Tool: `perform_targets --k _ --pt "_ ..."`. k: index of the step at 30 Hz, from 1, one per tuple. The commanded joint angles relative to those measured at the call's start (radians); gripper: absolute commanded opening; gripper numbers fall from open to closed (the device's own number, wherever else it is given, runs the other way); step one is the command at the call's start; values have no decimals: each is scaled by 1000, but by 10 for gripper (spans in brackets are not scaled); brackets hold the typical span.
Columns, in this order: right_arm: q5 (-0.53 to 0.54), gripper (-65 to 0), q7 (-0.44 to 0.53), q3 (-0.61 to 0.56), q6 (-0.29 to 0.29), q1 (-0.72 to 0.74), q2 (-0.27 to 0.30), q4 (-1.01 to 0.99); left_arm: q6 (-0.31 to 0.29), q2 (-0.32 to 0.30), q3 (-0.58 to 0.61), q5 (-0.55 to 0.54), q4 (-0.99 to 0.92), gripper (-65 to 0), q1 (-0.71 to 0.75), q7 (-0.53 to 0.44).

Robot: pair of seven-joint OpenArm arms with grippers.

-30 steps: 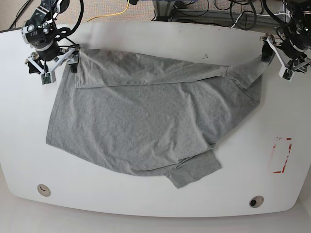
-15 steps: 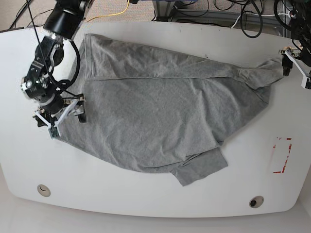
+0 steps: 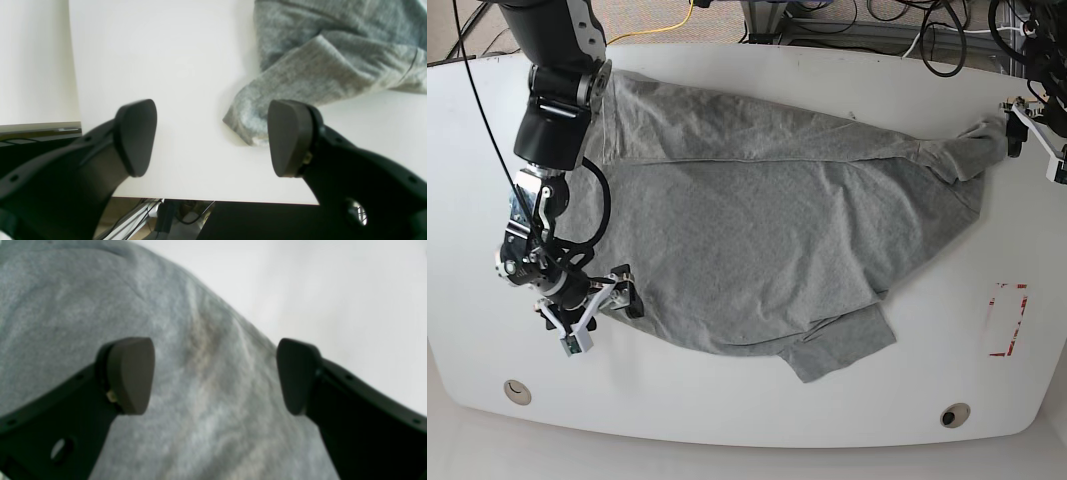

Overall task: Layout the t-shirt on the table in an organized manner, then fold the t-shirt properly
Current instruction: 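Release the shirt and move the right gripper to the shirt's side edge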

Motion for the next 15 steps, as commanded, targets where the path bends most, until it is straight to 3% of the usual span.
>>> perform_targets --k 1,15 --pt "14 -100 76 -38 6 63 7 -79 4 -17 -31 -2 17 -158 -2 -16" --pt "14 -95 506 -245 6 183 27 -567 4 -15 -36 -4 17 -162 -48 -16"
